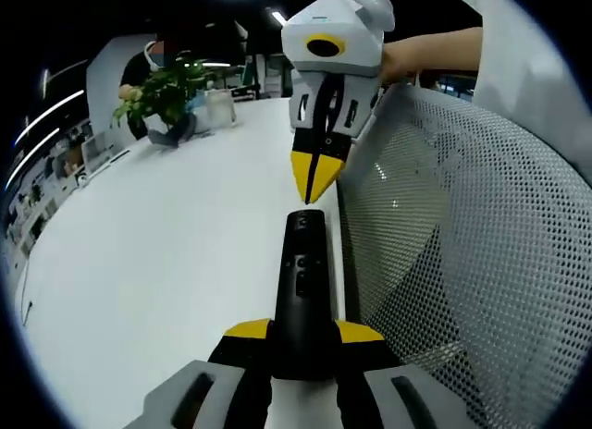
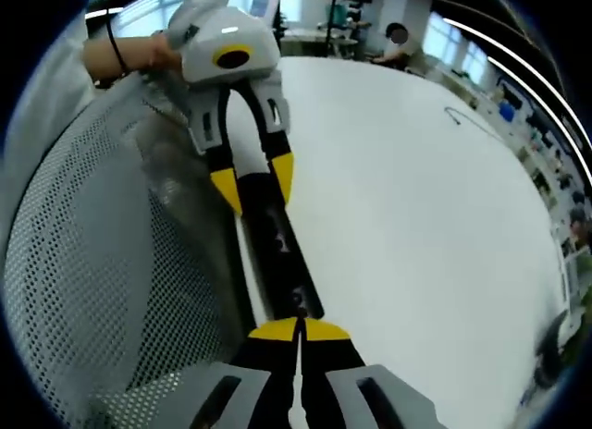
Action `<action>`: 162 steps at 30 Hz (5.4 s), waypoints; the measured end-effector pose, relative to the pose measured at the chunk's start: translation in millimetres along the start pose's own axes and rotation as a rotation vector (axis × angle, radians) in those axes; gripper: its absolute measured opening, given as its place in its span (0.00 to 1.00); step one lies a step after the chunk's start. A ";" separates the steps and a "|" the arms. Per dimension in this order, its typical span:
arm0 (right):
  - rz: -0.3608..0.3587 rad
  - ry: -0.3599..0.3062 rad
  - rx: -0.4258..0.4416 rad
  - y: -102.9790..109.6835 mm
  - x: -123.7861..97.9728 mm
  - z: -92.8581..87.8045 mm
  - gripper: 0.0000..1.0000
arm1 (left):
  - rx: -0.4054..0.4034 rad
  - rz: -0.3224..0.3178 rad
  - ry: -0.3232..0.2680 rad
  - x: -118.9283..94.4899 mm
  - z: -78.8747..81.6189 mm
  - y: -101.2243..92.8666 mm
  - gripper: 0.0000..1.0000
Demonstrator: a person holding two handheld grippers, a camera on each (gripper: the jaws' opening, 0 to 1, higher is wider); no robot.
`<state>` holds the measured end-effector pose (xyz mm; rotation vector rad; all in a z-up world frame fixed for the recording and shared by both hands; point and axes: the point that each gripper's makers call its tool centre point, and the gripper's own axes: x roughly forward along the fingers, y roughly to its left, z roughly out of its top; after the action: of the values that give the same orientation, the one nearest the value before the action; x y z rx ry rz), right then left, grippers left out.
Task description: Press the specified remote control buttons in sequence, fully releasing each button before pressing the next.
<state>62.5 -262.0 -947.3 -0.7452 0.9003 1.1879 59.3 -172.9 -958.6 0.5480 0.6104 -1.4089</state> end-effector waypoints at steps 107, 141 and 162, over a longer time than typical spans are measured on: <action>-0.014 -0.007 -0.041 7.8 17.8 22.5 0.00 | -0.044 -0.005 -0.023 3.6 1.0 -2.0 0.25; 0.045 -0.086 -0.056 7.6 15.4 20.5 0.00 | -0.032 -0.004 -0.021 3.6 1.3 -2.1 0.25; 0.109 -0.034 -0.193 11.1 19.7 25.3 0.05 | -0.025 -0.006 -0.022 4.0 1.2 -2.1 0.25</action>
<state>58.9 -228.8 -953.4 -0.8368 0.8142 1.3940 57.5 -176.8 -960.5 0.5107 0.6115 -1.4094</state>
